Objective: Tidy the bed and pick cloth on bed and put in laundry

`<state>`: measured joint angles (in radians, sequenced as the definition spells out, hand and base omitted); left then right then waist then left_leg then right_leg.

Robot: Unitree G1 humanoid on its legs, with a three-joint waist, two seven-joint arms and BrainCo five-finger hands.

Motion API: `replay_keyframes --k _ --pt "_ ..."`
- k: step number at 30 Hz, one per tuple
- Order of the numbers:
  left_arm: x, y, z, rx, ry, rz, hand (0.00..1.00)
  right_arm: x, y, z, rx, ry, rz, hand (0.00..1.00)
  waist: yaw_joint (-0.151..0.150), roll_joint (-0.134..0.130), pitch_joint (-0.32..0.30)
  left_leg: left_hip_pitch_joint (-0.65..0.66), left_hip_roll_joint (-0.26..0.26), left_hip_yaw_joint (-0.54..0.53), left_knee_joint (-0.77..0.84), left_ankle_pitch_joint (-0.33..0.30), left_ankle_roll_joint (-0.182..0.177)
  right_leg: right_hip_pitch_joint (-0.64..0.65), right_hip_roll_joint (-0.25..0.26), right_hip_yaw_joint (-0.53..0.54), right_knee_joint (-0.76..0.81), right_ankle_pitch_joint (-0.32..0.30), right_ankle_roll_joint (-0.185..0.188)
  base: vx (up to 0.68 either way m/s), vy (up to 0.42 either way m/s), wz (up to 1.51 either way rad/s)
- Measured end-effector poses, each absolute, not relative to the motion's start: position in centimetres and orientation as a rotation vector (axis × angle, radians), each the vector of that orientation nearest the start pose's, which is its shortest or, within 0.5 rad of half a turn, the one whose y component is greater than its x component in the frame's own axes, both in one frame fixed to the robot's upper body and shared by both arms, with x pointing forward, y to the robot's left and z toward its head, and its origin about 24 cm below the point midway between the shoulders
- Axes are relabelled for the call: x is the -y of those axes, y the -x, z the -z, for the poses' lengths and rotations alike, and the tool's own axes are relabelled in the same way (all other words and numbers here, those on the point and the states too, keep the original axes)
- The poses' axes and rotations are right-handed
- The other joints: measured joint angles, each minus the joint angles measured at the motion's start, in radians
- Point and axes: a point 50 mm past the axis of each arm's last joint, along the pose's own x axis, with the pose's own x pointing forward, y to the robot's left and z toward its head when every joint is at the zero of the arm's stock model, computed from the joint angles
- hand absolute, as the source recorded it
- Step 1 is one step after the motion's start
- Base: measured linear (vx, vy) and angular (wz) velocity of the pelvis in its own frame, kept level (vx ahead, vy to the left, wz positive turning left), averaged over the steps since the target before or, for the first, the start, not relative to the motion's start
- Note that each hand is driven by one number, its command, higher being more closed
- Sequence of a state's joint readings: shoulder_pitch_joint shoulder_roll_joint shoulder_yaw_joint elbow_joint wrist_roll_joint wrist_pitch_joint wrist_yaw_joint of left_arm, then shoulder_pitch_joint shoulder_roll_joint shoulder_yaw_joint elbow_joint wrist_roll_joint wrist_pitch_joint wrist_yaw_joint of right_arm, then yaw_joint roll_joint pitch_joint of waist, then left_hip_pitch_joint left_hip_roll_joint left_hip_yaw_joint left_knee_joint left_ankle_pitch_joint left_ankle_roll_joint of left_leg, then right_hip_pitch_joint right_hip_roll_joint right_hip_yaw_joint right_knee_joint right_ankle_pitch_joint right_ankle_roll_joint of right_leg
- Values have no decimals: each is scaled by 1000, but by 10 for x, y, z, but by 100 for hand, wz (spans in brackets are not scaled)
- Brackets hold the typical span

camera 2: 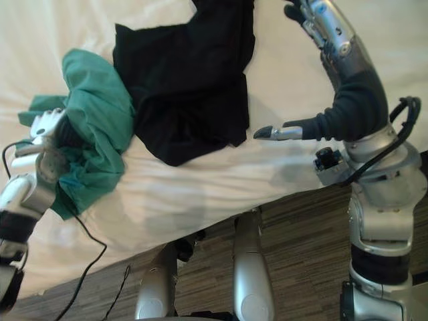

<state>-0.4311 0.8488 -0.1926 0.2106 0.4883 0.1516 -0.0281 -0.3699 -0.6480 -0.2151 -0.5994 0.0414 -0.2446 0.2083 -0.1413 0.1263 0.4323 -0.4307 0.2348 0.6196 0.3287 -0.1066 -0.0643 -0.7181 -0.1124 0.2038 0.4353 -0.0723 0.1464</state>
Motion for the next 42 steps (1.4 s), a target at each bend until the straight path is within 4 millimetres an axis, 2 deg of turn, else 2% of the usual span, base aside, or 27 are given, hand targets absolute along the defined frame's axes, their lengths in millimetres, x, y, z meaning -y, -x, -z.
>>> replay_keyframes --k 3,4,5,7,10,11,12,16,20,22,24,28,32,35,37,38,39,42 --pt "-270 -309 -154 87 -1246 -30 100 169 -203 -290 1155 827 -219 0 2 -9 5 3 -16 -27 11 -6 9 23 -28 -36 -1 0 0 118 55 26" --pt "-265 -303 -154 124 -1189 5 100 165 -207 -286 1126 859 -207 0 14 -9 6 4 -22 -37 15 -7 9 33 -38 -54 -4 0 0 115 38 26" --pt "-259 -298 -154 161 -1133 40 100 164 -211 -284 1097 887 -182 0 25 -20 17 3 -26 -57 24 -9 13 47 -51 -70 -6 0 0 113 28 34" --pt "-250 -291 -154 204 -1052 98 100 164 -216 -283 1067 954 -114 0 35 -24 41 2 -30 -94 26 -11 16 76 -68 -116 -11 0 0 96 8 48" --pt "-236 -279 -153 244 -924 213 100 167 -234 -284 999 1035 -18 0 59 -41 59 -8 -45 -144 23 -13 19 100 -95 -177 -10 -10 -12 95 0 50" --pt "-229 -270 -147 242 -849 273 100 171 -245 -285 942 1062 26 0 81 -48 64 -14 -51 -165 25 -13 20 106 -103 -206 -10 -12 -14 81 -12 42" --pt "-228 -269 -145 240 -833 286 100 172 -248 -286 932 1067 36 0 83 -48 64 -15 -51 -168 25 -13 20 108 -104 -211 -10 -12 -15 77 -21 38" --pt "-218 -250 -122 213 -616 422 100 190 -280 -294 775 1106 156 0 121 -50 65 -55 -56 -234 42 -13 20 122 -126 -293 -5 -34 -50 81 -38 42" --pt "-207 -245 -117 281 -535 458 100 215 -304 -307 611 1173 252 0 159 -44 75 -91 -42 -280 55 -13 20 132 -125 -363 -11 -38 -56 61 -44 30" --pt "-201 -243 -115 339 -478 440 100 235 -321 -313 474 1149 304 0 170 -44 75 -114 -36 -304 54 -11 20 133 -117 -387 -25 -37 -56 70 -36 24" --pt "-197 -243 -114 371 -450 437 100 249 -329 -312 361 1148 304 0 188 -50 78 -119 -31 -304 52 -11 19 137 -111 -398 -43 -34 -56 81 -26 4" --pt "-196 -243 -112 386 -435 422 100 258 -336 -315 260 1135 266 0 190 -51 79 -131 -11 -329 51 9 17 161 -95 -445 -85 10 -72 58 0 5" --pt "-196 -247 -113 408 -450 401 100 268 -345 -302 140 1070 187 0 202 -87 64 -131 -6 -348 39 31 14 184 -90 -496 -109 31 -79 7 7 9" --pt "-190 -256 -118 433 -481 408 100 282 -350 -292 124 919 195 0 218 -106 59 -132 0 -358 37 31 14 199 -80 -503 -124 35 -82 -41 -1 8" --pt "-189 -259 -120 439 -492 401 100 282 -355 -284 149 821 211 0 223 -123 50 -135 4 -357 38 31 13 200 -75 -512 -134 36 -82 -69 -18 -4" --pt "-190 -261 -123 447 -508 393 100 281 -357 -278 176 767 228 0 222 -130 46 -139 11 -356 39 30 13 200 -65 -514 -147 43 -94 -76 -29 -8" --pt "-189 -261 -124 453 -507 390 100 281 -357 -276 192 748 236 0 224 -131 46 -142 15 -356 39 30 13 200 -63 -514 -153 48 -95 -63 -21 -8" --pt "-190 -264 -125 447 -484 366 100 274 -342 -263 294 665 259 0 228 -134 46 -143 31 -340 45 24 4 198 -44 -507 -164 49 -95 -80 -38 -14"
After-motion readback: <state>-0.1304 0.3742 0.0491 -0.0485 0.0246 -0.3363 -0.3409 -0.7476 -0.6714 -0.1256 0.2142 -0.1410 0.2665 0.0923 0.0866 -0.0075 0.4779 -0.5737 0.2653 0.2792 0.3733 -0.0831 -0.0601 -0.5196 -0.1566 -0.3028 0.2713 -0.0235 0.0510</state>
